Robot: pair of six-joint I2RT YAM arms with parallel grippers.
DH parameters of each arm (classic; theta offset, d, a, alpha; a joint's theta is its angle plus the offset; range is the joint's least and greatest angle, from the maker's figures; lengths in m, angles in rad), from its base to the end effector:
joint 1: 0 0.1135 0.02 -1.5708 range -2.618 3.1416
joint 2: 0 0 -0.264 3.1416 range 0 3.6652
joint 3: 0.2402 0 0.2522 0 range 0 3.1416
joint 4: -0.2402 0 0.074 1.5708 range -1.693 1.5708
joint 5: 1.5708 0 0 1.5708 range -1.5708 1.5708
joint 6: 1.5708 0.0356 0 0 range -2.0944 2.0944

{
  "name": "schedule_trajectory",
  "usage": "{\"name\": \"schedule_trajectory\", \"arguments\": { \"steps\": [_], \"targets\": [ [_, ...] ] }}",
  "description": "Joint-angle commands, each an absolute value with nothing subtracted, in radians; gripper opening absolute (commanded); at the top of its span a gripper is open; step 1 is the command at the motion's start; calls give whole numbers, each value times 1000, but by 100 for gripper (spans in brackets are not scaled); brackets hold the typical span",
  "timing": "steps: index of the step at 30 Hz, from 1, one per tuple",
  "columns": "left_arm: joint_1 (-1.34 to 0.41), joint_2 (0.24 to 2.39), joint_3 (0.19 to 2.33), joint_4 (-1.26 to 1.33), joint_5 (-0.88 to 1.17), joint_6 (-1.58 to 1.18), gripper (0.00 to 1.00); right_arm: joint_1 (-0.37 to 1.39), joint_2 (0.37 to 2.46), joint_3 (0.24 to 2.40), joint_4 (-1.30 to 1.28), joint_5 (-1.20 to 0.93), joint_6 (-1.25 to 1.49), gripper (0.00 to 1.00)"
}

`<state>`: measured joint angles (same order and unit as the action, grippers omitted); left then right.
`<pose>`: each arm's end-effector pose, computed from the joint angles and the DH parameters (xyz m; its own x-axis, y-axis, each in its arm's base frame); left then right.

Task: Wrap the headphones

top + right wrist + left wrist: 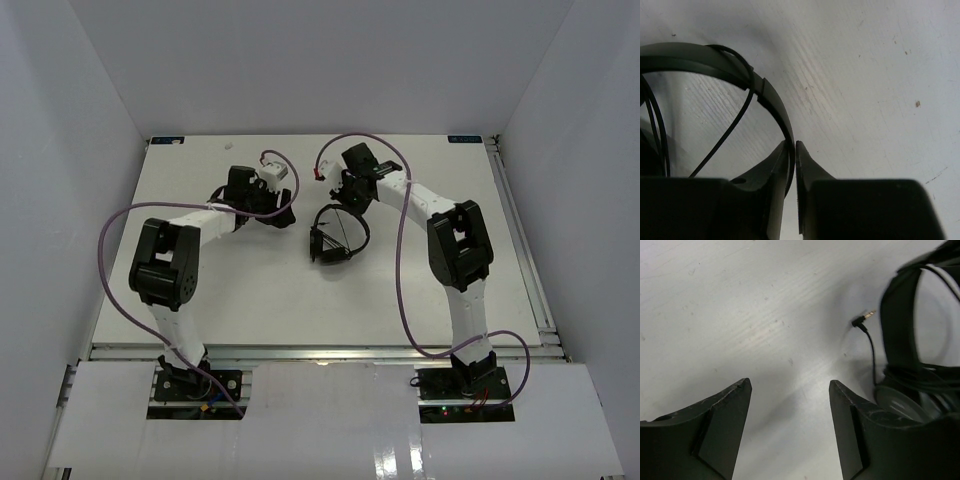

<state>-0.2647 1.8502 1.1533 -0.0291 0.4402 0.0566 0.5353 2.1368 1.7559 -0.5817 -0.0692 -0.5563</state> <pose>0.3807 -0.1189 0.1855 -0.6089 0.2181 -0.7626 0.5796 0.7787 -0.2401 0.4063 0.2438 0.2111 -0.3128 -0.7980 -0.5152 -0.8337 0.4905 -0.2535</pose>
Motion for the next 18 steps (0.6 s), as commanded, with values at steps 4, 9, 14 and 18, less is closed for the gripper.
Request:
{"name": "schedule_trajectory", "arguments": {
  "steps": [4, 9, 14, 18],
  "targets": [
    [-258, 1493, 991, 77, 439, -74, 83, 540, 2141, 1782, -603, -40, -572, 52],
    [-255, 1305, 917, 62, 434, -126, 98, 531, 2079, 1763, -603, -31, -555, 65],
    [-253, 1096, 824, 46, 447, -183, 98, 488, 1854, 1703, -599, -47, -475, 82],
    [-253, 943, 733, 83, 473, -289, 98, 457, 1625, 1534, -543, -42, -365, 90]
  ]
}}
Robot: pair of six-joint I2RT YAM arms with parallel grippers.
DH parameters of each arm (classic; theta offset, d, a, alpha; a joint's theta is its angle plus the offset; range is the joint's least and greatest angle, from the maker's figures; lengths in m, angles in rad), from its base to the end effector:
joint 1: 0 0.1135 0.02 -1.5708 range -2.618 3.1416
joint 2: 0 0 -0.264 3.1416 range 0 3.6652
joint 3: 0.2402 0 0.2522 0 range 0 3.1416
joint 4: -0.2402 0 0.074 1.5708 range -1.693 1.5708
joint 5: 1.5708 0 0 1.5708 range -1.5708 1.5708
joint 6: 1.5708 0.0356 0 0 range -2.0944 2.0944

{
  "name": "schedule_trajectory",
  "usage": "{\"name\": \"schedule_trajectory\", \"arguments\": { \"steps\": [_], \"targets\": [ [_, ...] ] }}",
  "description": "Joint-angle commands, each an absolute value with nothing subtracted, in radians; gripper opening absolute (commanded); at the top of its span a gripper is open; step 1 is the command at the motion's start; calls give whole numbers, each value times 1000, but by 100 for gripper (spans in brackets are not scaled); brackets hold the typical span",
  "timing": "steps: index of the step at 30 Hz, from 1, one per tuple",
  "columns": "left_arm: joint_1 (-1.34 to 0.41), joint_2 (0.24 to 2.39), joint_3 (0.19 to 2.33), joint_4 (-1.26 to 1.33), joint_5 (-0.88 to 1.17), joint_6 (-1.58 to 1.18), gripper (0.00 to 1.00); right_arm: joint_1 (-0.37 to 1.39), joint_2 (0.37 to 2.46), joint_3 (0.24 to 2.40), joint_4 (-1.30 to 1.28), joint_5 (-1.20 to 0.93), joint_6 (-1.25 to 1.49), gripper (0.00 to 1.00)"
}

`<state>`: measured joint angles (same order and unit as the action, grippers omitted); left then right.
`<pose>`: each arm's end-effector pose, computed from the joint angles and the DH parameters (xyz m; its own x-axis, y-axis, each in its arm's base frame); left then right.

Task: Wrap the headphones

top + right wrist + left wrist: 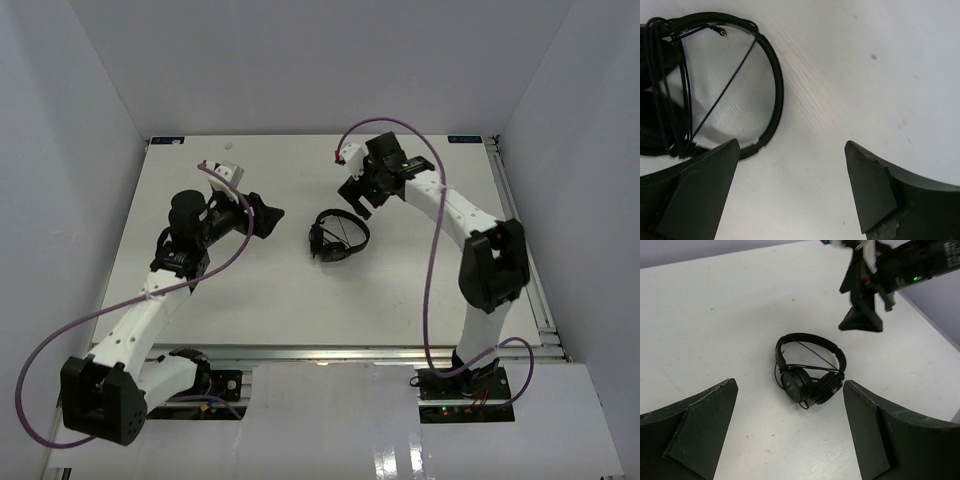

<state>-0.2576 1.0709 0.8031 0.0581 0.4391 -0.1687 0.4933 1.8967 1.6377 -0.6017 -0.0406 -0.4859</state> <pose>0.2374 -0.0782 0.3161 -0.3047 -0.0769 -0.9494 0.5899 0.7673 -0.2515 0.3764 0.2040 0.2758 -0.3587 -0.7227 -0.5908 -0.7509 0.5994 -0.2772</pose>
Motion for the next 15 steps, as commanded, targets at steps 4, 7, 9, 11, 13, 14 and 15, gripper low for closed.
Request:
{"name": "schedule_trajectory", "arguments": {
  "steps": [4, 7, 9, 11, 13, 14, 15],
  "targets": [
    [-252, 781, 628, 122, 485, -436, 98, 448, 1282, 1187, -315, 105, -224, 90],
    [-252, 681, 587, 104, 478, -483, 98, 449, 1020, 1010, -216, 188, -192, 90],
    [-252, 621, 577, 63, 433, -499, 98, 449, 950, 941, -196, 252, -178, 90],
    [-252, 568, 574, 12, 373, -499, 98, 449, 872, 894, -205, 309, -170, 90],
    [-252, 544, 580, -37, 366, -466, 98, 446, 844, 870, -206, 389, -162, 90],
    [-252, 538, 583, -57, 375, -459, 98, 439, 830, 859, -199, 398, -161, 90],
    [-252, 535, 586, -78, 385, -455, 98, 431, 818, 850, -193, 396, -162, 90]
  ]
}}
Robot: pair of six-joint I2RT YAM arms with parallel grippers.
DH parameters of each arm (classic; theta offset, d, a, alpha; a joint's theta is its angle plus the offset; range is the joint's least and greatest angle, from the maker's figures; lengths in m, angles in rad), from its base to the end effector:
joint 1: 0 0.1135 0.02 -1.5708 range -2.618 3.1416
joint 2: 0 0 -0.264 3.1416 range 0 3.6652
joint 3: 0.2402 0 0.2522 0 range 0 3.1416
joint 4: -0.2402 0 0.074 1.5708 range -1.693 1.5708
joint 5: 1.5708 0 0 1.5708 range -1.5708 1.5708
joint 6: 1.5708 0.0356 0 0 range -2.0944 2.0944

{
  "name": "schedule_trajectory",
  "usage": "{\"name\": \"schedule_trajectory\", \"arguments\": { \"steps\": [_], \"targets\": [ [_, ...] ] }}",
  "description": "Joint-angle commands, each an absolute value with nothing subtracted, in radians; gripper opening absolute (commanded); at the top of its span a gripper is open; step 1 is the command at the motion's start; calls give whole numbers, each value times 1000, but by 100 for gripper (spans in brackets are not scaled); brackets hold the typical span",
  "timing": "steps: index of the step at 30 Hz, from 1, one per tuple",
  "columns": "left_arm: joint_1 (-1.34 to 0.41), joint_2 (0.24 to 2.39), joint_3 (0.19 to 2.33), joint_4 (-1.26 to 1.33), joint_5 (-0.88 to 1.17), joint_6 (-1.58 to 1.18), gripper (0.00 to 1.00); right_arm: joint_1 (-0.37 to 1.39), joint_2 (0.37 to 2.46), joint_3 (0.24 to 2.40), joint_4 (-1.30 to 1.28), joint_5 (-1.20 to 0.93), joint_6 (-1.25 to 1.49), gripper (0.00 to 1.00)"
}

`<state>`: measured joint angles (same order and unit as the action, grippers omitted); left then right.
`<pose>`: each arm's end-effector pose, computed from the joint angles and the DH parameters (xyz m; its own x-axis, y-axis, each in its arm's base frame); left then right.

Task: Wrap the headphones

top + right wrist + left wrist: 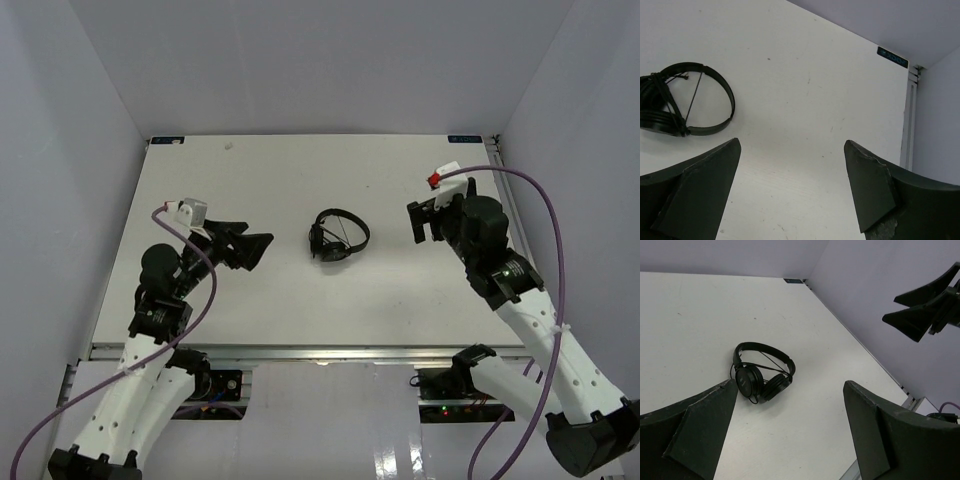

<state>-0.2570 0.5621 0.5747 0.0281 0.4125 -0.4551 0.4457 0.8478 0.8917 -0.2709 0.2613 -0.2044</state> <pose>0.1389 -0.0513 0.3216 -0.2373 -0.3540 -0.9046 0.5744 0.6998 -0.4245 0.1781 0.0749 0.3578 -0.1604 -0.2939 -0.9423 -0.2266 0.9401 -0.2547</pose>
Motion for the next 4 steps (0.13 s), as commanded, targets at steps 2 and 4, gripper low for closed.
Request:
{"name": "schedule_trajectory", "arguments": {
  "steps": [2, 4],
  "targets": [
    [-252, 535, 592, -125, 408, -451, 98, 408, 797, 836, -183, 367, -173, 90],
    [-252, 534, 597, -152, 424, -437, 98, 396, 787, 828, -175, 342, -182, 90]
  ]
}}
